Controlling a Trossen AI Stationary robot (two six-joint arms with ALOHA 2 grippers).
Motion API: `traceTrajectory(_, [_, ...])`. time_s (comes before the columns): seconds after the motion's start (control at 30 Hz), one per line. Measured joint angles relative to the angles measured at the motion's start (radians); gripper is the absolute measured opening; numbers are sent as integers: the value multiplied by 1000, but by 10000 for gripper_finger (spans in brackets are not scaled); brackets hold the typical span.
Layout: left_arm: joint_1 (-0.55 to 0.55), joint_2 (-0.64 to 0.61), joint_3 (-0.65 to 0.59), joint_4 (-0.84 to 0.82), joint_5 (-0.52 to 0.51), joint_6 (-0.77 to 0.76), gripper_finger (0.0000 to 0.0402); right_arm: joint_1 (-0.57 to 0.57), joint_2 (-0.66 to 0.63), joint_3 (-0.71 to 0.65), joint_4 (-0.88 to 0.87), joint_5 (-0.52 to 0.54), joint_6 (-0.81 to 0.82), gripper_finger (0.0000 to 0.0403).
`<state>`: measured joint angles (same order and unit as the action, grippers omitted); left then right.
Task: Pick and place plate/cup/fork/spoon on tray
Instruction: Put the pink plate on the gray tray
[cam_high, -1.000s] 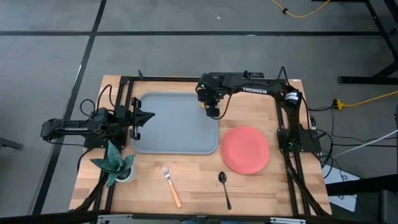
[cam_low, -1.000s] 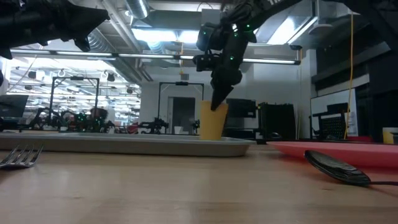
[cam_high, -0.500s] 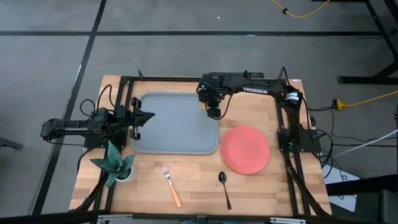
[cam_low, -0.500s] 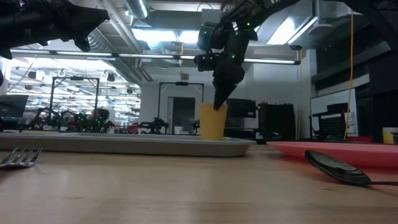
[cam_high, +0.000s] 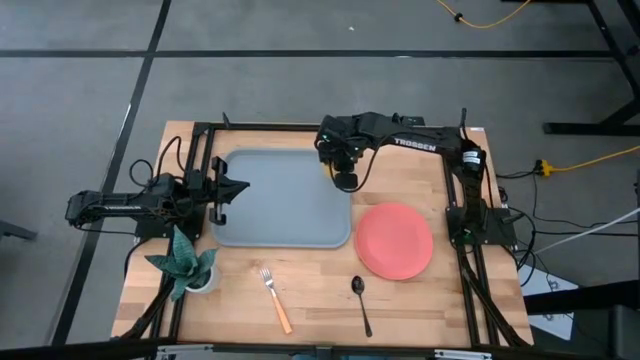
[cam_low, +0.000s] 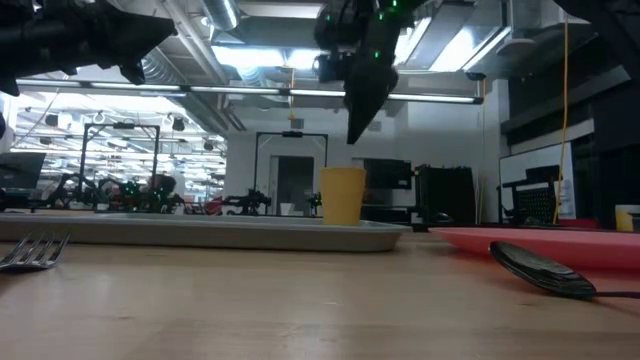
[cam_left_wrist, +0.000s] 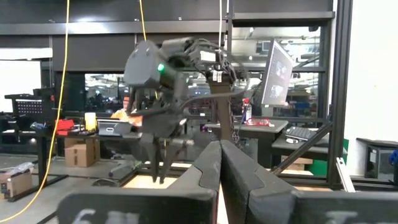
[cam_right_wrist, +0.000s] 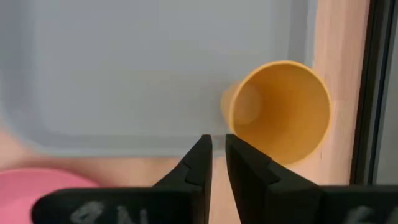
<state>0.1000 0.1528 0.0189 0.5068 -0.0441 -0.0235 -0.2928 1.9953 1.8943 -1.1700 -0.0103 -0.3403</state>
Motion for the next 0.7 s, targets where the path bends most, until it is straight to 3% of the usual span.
traceTrajectory(0.2, [0, 0, 0, 0, 0, 7, 0, 60, -2, 99, -215, -29, 125, 52])
traceTrajectory(0.33, [0, 0, 0, 1, 0, 8, 0, 121, -3, 102, -417, -111, 188, 52])
traceTrajectory(0.5, [0, 0, 0, 2, 0, 7, 0, 214, -142, -108, -393, -253, 130, 52])
traceTrajectory(0.6, [0, 0, 0, 3, 0, 7, 0, 250, -316, -331, -378, -335, 93, 52])
traceTrajectory(0.7, [0, 0, 0, 10, 0, 6, 0, 269, -529, -574, -302, -412, 160, 52])
